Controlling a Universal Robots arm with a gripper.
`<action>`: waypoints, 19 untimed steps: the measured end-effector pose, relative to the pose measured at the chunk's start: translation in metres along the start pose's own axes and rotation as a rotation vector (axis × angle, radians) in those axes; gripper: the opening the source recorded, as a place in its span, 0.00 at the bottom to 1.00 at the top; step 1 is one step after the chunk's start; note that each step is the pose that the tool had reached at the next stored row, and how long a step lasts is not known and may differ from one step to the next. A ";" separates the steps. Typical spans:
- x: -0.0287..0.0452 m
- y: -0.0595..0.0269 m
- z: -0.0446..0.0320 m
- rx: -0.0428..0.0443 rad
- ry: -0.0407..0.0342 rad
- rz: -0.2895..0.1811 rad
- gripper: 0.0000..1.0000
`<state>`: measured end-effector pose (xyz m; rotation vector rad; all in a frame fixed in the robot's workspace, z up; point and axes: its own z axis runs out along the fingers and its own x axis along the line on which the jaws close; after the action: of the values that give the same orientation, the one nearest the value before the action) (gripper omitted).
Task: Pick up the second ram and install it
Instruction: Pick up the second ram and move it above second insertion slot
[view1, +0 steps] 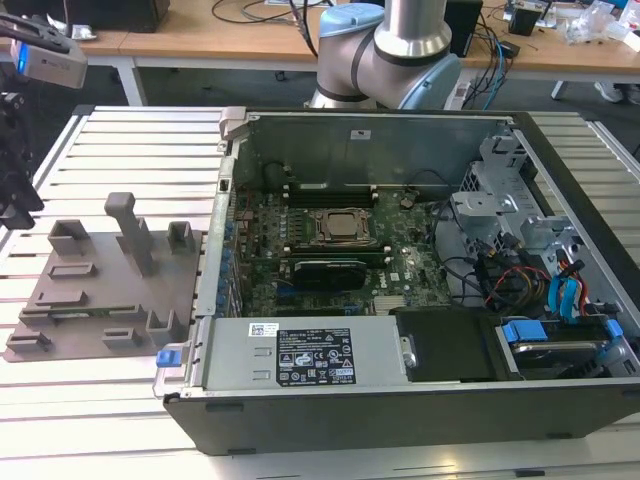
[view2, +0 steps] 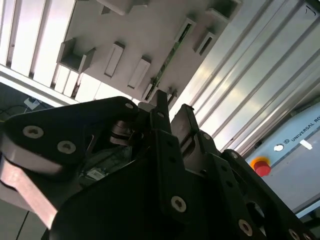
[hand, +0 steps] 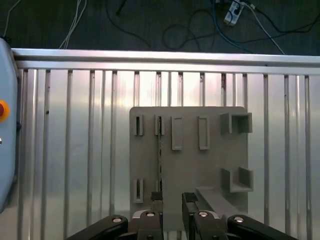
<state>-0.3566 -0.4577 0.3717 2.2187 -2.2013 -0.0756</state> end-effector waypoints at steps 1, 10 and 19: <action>0.0006 -0.0001 0.0034 0.0000 0.0000 0.001 0.30; 0.0022 -0.0010 0.0212 0.0000 -0.0006 0.001 0.30; 0.0024 -0.0014 0.0303 0.0000 -0.0006 0.001 0.30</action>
<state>-0.3566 -0.4595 0.3413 2.2176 -2.2029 -0.0763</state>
